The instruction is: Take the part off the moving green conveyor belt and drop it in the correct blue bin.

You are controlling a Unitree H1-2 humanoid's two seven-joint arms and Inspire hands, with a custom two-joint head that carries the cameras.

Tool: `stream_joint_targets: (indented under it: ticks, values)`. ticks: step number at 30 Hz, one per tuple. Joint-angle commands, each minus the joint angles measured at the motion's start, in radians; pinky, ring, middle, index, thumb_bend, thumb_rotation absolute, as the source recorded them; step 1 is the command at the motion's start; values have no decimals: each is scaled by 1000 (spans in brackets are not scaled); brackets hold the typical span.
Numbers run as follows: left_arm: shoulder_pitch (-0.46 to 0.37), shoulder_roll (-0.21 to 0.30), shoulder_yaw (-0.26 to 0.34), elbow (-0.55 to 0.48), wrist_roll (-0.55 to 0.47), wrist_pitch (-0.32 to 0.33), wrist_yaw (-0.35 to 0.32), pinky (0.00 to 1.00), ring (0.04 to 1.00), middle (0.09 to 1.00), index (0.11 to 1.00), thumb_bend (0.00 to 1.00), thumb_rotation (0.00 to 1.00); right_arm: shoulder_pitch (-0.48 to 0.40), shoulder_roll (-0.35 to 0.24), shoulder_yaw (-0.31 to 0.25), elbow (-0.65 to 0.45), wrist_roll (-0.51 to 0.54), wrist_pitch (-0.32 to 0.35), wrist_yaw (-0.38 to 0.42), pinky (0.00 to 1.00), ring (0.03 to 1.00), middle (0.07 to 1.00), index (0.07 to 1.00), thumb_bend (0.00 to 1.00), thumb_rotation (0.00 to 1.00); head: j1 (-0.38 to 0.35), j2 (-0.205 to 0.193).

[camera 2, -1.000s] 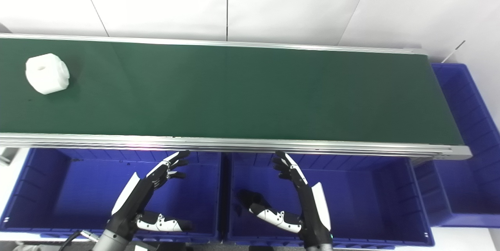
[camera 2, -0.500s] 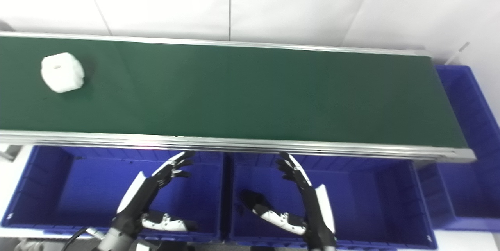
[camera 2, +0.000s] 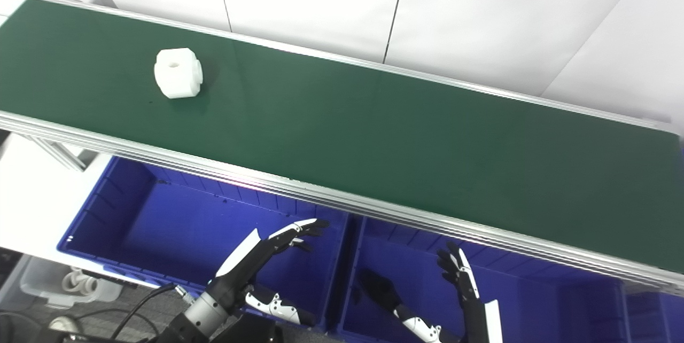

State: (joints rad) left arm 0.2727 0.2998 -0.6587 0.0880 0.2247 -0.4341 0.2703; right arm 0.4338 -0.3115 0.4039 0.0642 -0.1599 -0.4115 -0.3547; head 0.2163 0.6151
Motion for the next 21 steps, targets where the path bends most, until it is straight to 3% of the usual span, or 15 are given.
stream_joint_targets:
  ticks: [1,10,21]
  values:
    - [-10,10,-8,-18,12,-36,30,700,840,896,848,852,307,2,-10,1,-14,-2,-58,-10,838,852,861,932,757,368,-4,-8]
    - [-36,32,-75,23,9,-36,109,688,831,890,843,848,297,-4,-15,22,16,-24,-58,-42,812,839,853,924,766,372,-11,-85]
    - [-66,46,-124,60,-16,-36,153,662,808,866,817,859,272,-5,-3,17,30,-5,-58,-25,795,847,859,929,772,336,13,-139]
